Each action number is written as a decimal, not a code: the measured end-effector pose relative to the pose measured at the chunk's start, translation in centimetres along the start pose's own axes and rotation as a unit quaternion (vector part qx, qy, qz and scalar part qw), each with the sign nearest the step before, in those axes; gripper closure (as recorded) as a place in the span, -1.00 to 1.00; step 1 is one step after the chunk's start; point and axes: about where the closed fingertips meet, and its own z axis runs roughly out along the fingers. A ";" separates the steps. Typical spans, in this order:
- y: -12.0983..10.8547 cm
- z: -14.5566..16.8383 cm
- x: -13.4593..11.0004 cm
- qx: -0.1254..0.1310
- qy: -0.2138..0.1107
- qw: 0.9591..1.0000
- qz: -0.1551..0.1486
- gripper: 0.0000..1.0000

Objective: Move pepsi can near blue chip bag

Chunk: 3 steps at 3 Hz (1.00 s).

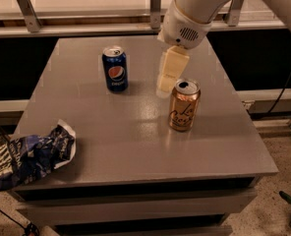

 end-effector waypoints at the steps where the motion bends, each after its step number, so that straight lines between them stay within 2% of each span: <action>1: -3.4 4.2 -0.9 -0.015 -0.028 0.999 0.031 -1.00; 2: -6.0 7.2 -3.1 -0.028 -0.057 0.997 0.042 -1.00; 3: -6.3 7.5 -3.2 -0.029 -0.060 0.997 0.043 -1.00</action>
Offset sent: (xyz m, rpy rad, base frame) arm 0.1089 0.0825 -0.0570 0.2056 0.1017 -0.0360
